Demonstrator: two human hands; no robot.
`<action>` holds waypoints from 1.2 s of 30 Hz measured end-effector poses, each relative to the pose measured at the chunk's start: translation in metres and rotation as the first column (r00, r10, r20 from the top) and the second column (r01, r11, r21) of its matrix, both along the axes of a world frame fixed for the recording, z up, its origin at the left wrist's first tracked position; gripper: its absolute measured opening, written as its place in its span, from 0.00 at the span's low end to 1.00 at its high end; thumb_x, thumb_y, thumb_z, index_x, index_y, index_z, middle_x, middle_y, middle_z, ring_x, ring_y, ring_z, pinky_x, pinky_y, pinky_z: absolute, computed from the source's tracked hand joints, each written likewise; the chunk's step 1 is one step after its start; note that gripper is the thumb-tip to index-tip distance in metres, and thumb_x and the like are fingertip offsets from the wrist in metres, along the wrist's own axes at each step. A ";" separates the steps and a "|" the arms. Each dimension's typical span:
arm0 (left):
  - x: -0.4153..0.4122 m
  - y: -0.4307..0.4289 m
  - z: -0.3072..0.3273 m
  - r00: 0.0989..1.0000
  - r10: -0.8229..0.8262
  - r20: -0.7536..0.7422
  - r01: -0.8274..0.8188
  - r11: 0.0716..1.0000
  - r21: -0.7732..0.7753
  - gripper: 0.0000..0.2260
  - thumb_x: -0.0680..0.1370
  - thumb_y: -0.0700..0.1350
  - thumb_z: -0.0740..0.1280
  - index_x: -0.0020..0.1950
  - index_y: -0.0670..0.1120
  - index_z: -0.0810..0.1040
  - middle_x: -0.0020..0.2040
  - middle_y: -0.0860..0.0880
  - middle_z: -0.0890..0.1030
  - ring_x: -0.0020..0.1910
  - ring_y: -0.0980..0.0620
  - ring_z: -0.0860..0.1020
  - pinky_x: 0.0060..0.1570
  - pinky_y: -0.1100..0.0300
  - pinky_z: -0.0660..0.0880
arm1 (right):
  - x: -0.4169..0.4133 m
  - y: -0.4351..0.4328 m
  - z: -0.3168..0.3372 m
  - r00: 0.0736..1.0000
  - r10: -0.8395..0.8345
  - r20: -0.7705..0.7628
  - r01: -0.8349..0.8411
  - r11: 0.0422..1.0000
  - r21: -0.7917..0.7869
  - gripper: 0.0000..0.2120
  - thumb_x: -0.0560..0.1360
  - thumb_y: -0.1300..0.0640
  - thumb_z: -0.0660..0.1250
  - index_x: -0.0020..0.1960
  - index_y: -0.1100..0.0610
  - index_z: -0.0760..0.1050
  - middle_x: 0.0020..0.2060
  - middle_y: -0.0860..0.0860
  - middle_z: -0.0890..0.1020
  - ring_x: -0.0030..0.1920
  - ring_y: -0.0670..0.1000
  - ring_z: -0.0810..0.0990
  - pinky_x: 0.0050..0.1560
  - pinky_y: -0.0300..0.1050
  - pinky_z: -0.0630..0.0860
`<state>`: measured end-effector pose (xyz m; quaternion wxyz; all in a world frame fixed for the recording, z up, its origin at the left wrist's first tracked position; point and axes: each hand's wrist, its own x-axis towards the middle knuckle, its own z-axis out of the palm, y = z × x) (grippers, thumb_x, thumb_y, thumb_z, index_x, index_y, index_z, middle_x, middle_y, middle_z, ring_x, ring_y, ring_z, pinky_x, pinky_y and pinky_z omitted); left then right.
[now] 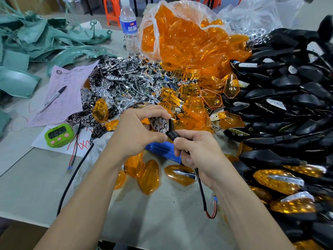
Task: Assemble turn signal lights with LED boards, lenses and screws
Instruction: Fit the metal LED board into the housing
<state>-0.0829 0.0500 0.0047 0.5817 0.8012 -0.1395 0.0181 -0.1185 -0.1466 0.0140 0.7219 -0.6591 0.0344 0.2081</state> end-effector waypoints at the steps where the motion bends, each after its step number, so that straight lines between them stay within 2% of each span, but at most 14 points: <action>1: 0.000 0.001 0.002 1.000 0.001 0.002 -0.001 1.000 0.019 0.25 0.64 0.30 0.82 0.51 0.55 0.87 0.59 0.56 0.84 0.66 0.63 0.77 0.43 0.68 0.76 | 0.000 0.000 -0.001 1.000 0.000 -0.001 0.000 1.000 -0.004 0.13 0.81 0.67 0.65 0.57 0.52 0.81 0.34 0.57 0.75 0.24 0.42 0.67 0.24 0.34 0.64; 4: 0.000 0.002 0.007 1.000 0.031 0.000 -0.031 0.994 0.105 0.26 0.64 0.34 0.83 0.50 0.62 0.87 0.62 0.62 0.83 0.72 0.63 0.73 0.47 0.66 0.75 | 0.001 -0.002 -0.005 1.000 -0.010 -0.026 0.010 1.000 0.000 0.18 0.81 0.67 0.66 0.70 0.57 0.76 0.34 0.56 0.76 0.24 0.44 0.67 0.25 0.34 0.64; 8: -0.002 0.000 0.012 0.999 0.045 0.009 -0.046 0.984 0.175 0.28 0.63 0.35 0.84 0.50 0.66 0.86 0.59 0.68 0.83 0.69 0.69 0.72 0.49 0.63 0.73 | 0.001 -0.004 -0.005 1.000 0.024 -0.007 -0.024 1.000 0.011 0.15 0.81 0.67 0.65 0.66 0.59 0.80 0.34 0.58 0.76 0.25 0.45 0.66 0.24 0.34 0.63; 12: -0.005 -0.003 0.013 0.997 0.080 0.024 -0.083 0.975 0.208 0.29 0.61 0.37 0.85 0.51 0.67 0.86 0.55 0.71 0.82 0.64 0.71 0.75 0.52 0.65 0.74 | 0.005 -0.007 -0.001 0.992 0.103 0.067 -0.099 0.993 -0.067 0.07 0.81 0.64 0.66 0.51 0.63 0.83 0.35 0.59 0.80 0.28 0.48 0.74 0.26 0.37 0.70; 15: -0.007 -0.011 0.015 0.995 0.041 0.092 -0.066 0.956 0.286 0.29 0.59 0.38 0.84 0.54 0.63 0.86 0.54 0.66 0.83 0.59 0.65 0.79 0.57 0.59 0.77 | 0.013 -0.003 0.001 0.993 0.108 0.040 -0.106 0.993 -0.055 0.09 0.83 0.57 0.66 0.55 0.62 0.82 0.38 0.60 0.84 0.34 0.55 0.81 0.32 0.43 0.79; 19: -0.009 -0.021 0.017 0.991 0.023 0.135 -0.073 0.923 0.377 0.33 0.60 0.39 0.82 0.60 0.63 0.85 0.59 0.71 0.80 0.64 0.73 0.73 0.65 0.61 0.74 | 0.019 0.006 -0.006 0.993 0.062 0.097 -0.053 0.994 -0.096 0.07 0.85 0.57 0.64 0.55 0.58 0.80 0.35 0.56 0.84 0.32 0.55 0.78 0.29 0.44 0.74; 21: -0.008 -0.017 0.015 0.996 0.022 0.088 -0.049 0.949 0.312 0.38 0.61 0.41 0.82 0.68 0.64 0.80 0.69 0.71 0.75 0.71 0.72 0.67 0.66 0.58 0.75 | 0.020 0.006 -0.010 0.995 0.046 0.092 -0.042 0.998 -0.041 0.08 0.85 0.57 0.64 0.56 0.58 0.81 0.34 0.55 0.83 0.31 0.53 0.77 0.27 0.43 0.72; 23: -0.008 -0.011 0.011 0.999 0.044 -0.001 -0.044 0.996 0.083 0.37 0.65 0.42 0.80 0.73 0.62 0.77 0.73 0.67 0.73 0.73 0.68 0.69 0.62 0.62 0.78 | 0.020 0.004 -0.012 0.994 0.018 0.105 -0.016 1.000 -0.022 0.08 0.85 0.57 0.64 0.56 0.58 0.81 0.34 0.55 0.82 0.30 0.52 0.76 0.26 0.42 0.71; 25: -0.009 -0.009 0.004 0.983 0.061 -0.170 -0.096 0.974 -0.205 0.29 0.71 0.42 0.79 0.71 0.56 0.79 0.67 0.57 0.82 0.66 0.60 0.79 0.58 0.62 0.79 | 0.020 0.004 -0.012 0.992 0.000 0.129 0.004 1.000 -0.031 0.08 0.85 0.57 0.64 0.54 0.57 0.81 0.33 0.56 0.81 0.29 0.51 0.76 0.26 0.41 0.70; 27: -0.008 -0.013 0.000 0.942 0.031 -0.335 -0.161 0.916 -0.368 0.15 0.77 0.43 0.72 0.64 0.50 0.83 0.56 0.48 0.87 0.53 0.51 0.85 0.51 0.58 0.82 | 0.019 0.004 -0.013 0.990 -0.006 0.142 0.010 1.000 -0.023 0.07 0.85 0.57 0.64 0.54 0.56 0.81 0.32 0.56 0.82 0.29 0.51 0.76 0.25 0.40 0.70; 30: -0.007 -0.019 -0.002 0.940 0.063 -0.335 -0.203 0.892 -0.405 0.09 0.81 0.37 0.67 0.55 0.45 0.85 0.49 0.45 0.88 0.45 0.48 0.85 0.48 0.55 0.83 | 0.016 0.005 -0.013 0.987 -0.019 0.162 0.020 1.000 -0.002 0.07 0.84 0.57 0.65 0.55 0.54 0.82 0.32 0.56 0.82 0.28 0.50 0.76 0.25 0.40 0.69; 32: -0.006 -0.022 0.000 0.956 0.101 -0.276 -0.205 0.902 -0.379 0.13 0.81 0.34 0.66 0.51 0.48 0.88 0.46 0.46 0.88 0.43 0.48 0.84 0.47 0.52 0.82 | 0.014 0.007 -0.015 0.982 -0.042 0.185 0.041 0.999 0.011 0.07 0.84 0.56 0.65 0.54 0.52 0.82 0.32 0.56 0.81 0.28 0.49 0.75 0.25 0.39 0.69; 34: -0.007 -0.027 0.004 0.963 0.165 -0.215 -0.232 0.911 -0.341 0.20 0.81 0.32 0.67 0.45 0.57 0.89 0.43 0.51 0.88 0.39 0.54 0.83 0.41 0.58 0.81 | 0.012 0.008 -0.016 0.975 -0.076 0.210 0.073 0.997 0.022 0.08 0.84 0.56 0.65 0.53 0.51 0.83 0.32 0.55 0.81 0.28 0.50 0.75 0.25 0.39 0.69; 36: -0.007 -0.032 0.008 0.961 0.203 -0.188 -0.258 0.904 -0.340 0.21 0.81 0.32 0.67 0.45 0.58 0.89 0.43 0.51 0.88 0.39 0.56 0.84 0.41 0.61 0.80 | 0.012 0.009 -0.015 0.967 -0.103 0.233 0.100 0.995 0.023 0.10 0.84 0.57 0.65 0.50 0.51 0.84 0.31 0.55 0.80 0.28 0.50 0.74 0.25 0.39 0.69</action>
